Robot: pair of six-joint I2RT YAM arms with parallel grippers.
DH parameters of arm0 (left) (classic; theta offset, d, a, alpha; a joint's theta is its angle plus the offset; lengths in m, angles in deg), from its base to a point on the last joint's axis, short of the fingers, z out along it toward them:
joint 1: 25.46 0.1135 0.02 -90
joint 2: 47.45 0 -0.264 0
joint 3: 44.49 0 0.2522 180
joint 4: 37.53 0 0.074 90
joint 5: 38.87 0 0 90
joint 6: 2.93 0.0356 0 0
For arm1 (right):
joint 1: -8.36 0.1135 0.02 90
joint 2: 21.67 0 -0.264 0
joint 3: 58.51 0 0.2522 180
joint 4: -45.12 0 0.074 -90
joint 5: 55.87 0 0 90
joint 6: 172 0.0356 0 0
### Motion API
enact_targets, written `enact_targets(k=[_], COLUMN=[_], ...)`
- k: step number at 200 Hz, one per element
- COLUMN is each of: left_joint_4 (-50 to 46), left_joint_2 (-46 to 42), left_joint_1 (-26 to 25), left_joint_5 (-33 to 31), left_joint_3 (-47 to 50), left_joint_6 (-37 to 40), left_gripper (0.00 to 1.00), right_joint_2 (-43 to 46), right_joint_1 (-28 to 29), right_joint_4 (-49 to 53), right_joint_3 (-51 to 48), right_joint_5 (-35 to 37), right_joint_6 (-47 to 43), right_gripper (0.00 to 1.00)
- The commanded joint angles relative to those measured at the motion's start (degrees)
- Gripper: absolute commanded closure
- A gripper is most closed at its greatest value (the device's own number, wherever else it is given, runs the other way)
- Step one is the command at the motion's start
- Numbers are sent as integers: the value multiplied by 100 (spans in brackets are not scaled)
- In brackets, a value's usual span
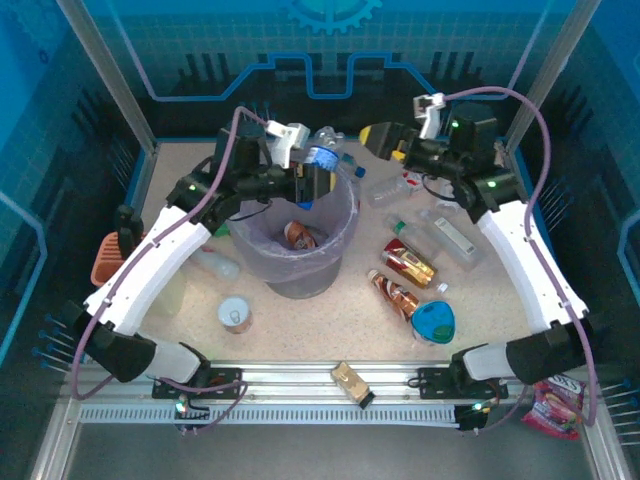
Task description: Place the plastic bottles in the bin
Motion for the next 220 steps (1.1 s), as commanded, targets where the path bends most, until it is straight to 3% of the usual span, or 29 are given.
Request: enact_targets(k=[1,27,86,125,171,179,204,220], left_joint_4=[-1242,-1981,-2265,-2131,-1351,-1235,-1072,-1043], left_joint_2=[-77,168,673,1055,1018,1069,1211,1246], left_joint_1=[47,19,-260,-274,-276,-274,-281,-282], left_joint_5=[-1045,-1735,-2489,-2521,-2275,-2201,-2200,-2226], left_joint_3=[-354,-371,31,307,1424,1549,1713,1754], left_joint_6=[586,994,1349,1361,1002,947,912,926], left_gripper=[59,63,73,78,78,74,43,32], right_joint_2=[391,765,1085,993,982,943,810,705], right_joint_1=[-462,-968,-2063,-2372,-2574,-2586,-2688,-2711], right_joint_4=[481,792,1600,2078,2036,2036,2173,2241], right_joint_3=[-321,-893,-1734,-1826,-2033,-2042,-2045,-2075], right_joint_5=[261,525,635,684,585,559,529,586], right_joint_6=[-165,-215,-462,-760,-794,-782,-674,-752], right_gripper=[0,0,0,0,0,0,0,0])
